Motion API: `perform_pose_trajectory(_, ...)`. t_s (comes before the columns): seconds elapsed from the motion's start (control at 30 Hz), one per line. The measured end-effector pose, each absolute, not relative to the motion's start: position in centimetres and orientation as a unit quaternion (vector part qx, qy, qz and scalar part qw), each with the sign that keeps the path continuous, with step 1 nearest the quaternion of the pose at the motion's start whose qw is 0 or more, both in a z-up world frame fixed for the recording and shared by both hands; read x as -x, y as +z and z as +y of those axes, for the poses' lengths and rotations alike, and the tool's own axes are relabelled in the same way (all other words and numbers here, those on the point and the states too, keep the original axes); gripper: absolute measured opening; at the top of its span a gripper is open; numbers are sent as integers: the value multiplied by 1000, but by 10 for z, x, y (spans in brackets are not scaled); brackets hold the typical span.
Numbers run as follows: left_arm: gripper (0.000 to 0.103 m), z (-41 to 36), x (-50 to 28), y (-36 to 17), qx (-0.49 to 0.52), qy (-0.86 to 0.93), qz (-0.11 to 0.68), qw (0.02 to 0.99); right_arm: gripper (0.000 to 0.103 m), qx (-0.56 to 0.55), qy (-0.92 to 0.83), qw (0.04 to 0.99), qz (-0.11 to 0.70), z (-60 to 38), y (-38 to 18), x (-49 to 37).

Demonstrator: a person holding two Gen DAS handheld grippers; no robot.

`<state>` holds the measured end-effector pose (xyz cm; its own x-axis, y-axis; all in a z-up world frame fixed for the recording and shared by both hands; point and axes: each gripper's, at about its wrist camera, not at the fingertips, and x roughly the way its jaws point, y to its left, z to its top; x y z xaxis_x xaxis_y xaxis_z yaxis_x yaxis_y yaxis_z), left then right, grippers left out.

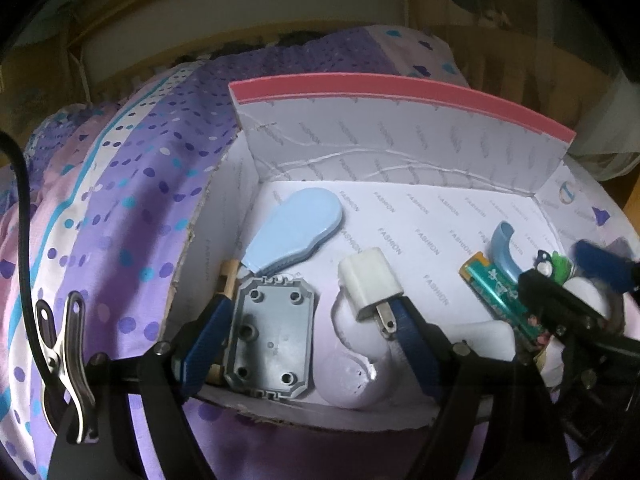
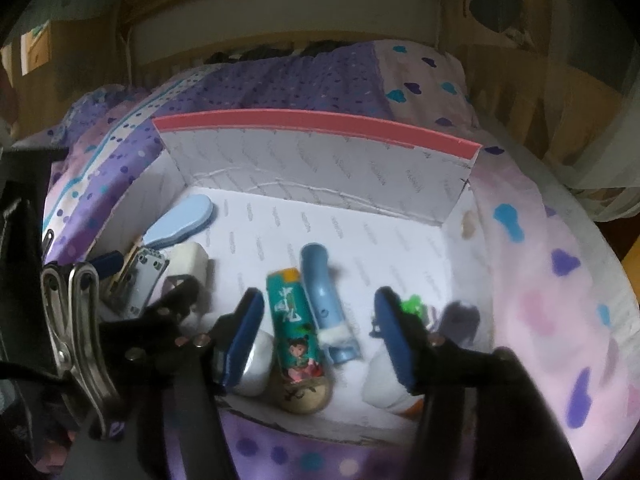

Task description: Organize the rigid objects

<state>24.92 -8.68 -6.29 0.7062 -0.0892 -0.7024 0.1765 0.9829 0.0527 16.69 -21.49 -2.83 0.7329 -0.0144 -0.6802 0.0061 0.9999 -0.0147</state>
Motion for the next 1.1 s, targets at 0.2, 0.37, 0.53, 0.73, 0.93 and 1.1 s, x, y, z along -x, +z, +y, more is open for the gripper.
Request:
perform_pose_trajectory(0.2,86,-87,-242,-60,-57,-69,371,924,88,-37,-18,921,386,-231,-32,-170)
perform_pose_trajectory(0.37,86,-86,-241,-61,-56,-70,371,924,88,-27,-21,925,380,-228,-32,-164)
perform_pose_trajectory(0.53,86,-85,-237,-63,-56,-67,370,925,88,-19,-21,926,377,-226,-35,-158)
perform_pose_trajectory(0.73,86,-84,-228,-60,-51,-67,368,926,88,-25,-18,926,376,-227,-36,-148)
perform_pose_trajectory(0.93,86,-83,-221,-58,-43,-67,370,925,88,-31,-12,928,372,-230,-36,-140)
perform_pose_trajectory(1.1,86,-83,-210,-52,-38,-67,364,928,88,-31,-10,930,367,-231,-32,-132)
